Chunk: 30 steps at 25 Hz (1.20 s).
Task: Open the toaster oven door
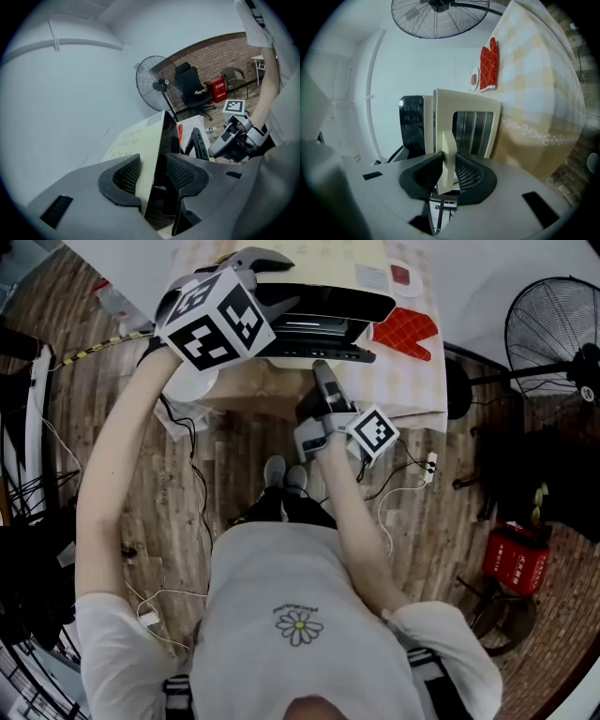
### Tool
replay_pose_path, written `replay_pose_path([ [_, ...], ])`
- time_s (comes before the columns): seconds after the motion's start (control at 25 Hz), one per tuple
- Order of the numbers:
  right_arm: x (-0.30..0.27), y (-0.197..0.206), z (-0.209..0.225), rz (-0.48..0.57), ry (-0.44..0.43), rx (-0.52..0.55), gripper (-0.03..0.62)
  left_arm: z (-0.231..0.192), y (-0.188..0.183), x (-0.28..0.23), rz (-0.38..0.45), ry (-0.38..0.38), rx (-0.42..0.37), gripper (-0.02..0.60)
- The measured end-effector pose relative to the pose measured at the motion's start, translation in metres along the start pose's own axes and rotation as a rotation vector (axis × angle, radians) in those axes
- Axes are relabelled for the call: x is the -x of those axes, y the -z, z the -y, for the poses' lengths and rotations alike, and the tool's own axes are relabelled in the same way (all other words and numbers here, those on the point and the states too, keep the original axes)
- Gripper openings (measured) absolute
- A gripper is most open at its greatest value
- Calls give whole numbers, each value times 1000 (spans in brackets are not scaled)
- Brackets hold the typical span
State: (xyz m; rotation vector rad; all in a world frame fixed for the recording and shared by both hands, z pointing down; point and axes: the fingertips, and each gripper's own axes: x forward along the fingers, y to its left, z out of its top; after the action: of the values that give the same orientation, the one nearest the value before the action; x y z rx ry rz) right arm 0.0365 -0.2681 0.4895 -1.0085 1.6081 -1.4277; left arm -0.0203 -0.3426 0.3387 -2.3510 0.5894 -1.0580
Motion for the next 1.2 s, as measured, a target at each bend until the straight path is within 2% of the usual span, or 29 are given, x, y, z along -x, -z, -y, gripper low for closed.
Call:
replay_pose_path([
  [0.6, 19, 9, 14, -60, 67, 16, 74, 1, 1, 0, -2, -26, -9, 187],
  [0.84, 38, 19, 33, -91, 116, -3, 69, 1, 2, 0, -4, -22, -10, 187],
  [1.2, 51, 27, 50, -133, 146, 30, 55, 1, -1, 1, 6, -19, -16, 187],
])
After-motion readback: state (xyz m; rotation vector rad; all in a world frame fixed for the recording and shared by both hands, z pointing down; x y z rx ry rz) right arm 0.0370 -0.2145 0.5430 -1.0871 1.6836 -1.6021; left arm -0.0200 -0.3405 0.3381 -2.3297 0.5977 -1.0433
